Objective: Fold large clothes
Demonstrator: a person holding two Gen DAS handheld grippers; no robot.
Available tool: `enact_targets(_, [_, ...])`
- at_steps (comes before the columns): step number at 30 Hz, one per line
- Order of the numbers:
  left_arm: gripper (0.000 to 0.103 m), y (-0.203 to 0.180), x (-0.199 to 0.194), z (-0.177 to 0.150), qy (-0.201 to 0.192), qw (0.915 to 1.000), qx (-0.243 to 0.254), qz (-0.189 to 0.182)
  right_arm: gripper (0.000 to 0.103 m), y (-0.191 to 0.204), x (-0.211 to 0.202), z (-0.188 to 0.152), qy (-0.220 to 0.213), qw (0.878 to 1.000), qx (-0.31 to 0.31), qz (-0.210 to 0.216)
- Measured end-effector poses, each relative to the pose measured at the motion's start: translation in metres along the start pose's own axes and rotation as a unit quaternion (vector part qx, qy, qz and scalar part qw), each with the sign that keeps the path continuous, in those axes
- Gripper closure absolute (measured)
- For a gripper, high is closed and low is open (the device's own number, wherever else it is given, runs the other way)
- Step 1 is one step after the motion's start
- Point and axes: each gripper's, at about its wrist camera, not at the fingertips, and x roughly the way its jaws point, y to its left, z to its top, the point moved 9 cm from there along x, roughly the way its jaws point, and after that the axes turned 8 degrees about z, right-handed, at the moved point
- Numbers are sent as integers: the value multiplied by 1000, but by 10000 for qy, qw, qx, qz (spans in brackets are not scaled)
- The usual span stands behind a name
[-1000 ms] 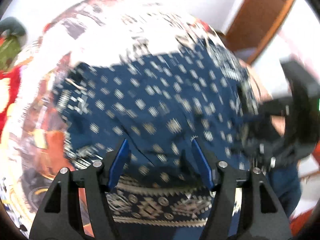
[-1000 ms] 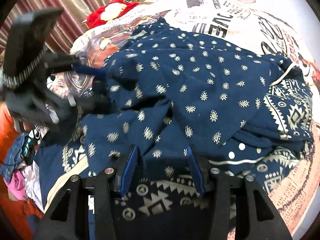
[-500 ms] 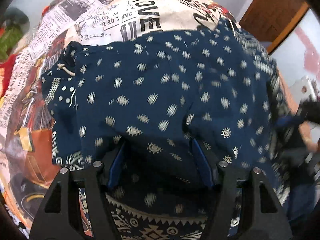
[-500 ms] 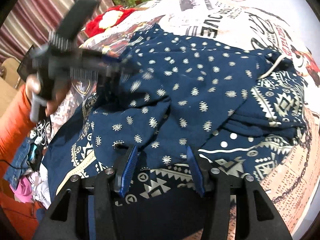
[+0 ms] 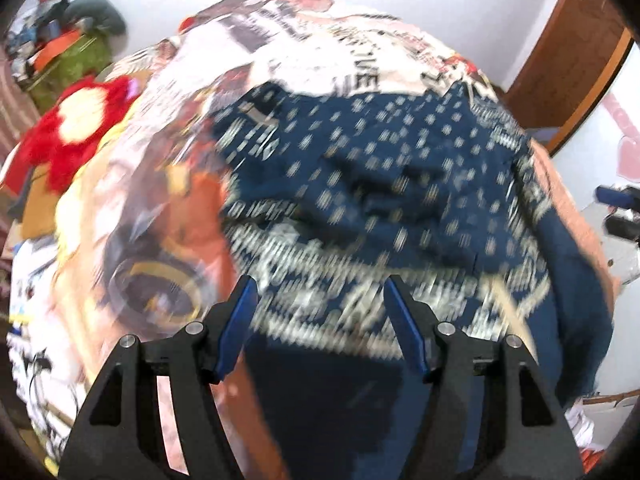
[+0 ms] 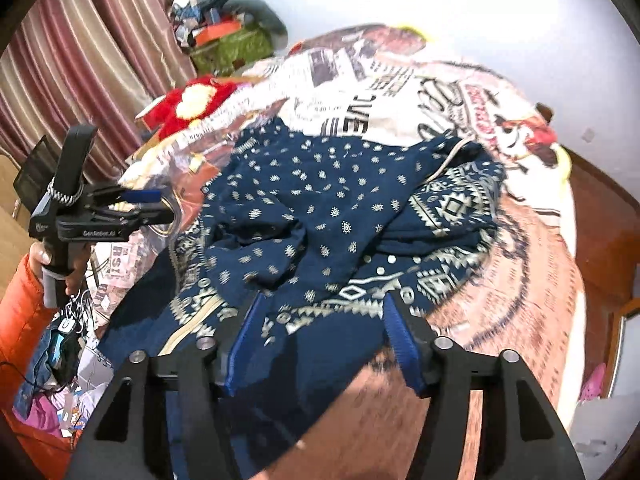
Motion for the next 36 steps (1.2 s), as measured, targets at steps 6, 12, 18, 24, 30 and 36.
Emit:
enact_targets(6, [38, 20, -1, -67, 267, 9993, -196, 161, 42, 43, -4, -40, 94, 9993, 213, 281])
enact_targets(12, [38, 25, 2, -123, 491, 9979, -420, -6, 41, 78, 11, -73, 239, 9945, 768, 676])
enact_targets(18, [38, 22, 17, -158, 737, 9943, -706, -310, 41, 95, 32, -85, 517, 9927, 910, 595])
enact_targets(24, [38, 19, 31, -166, 915, 9839, -1235, -913, 49, 100, 50, -78, 605, 9963, 541, 272])
enact_targets(30, [55, 10, 36, -171, 900, 9727, -1622, -1391, 80, 94, 53, -77, 542, 9980, 305, 78])
enact_targets(36, [85, 3, 23, -163, 714, 9797, -1465, -1169, 92, 87, 43, -72, 354, 9986, 363, 173])
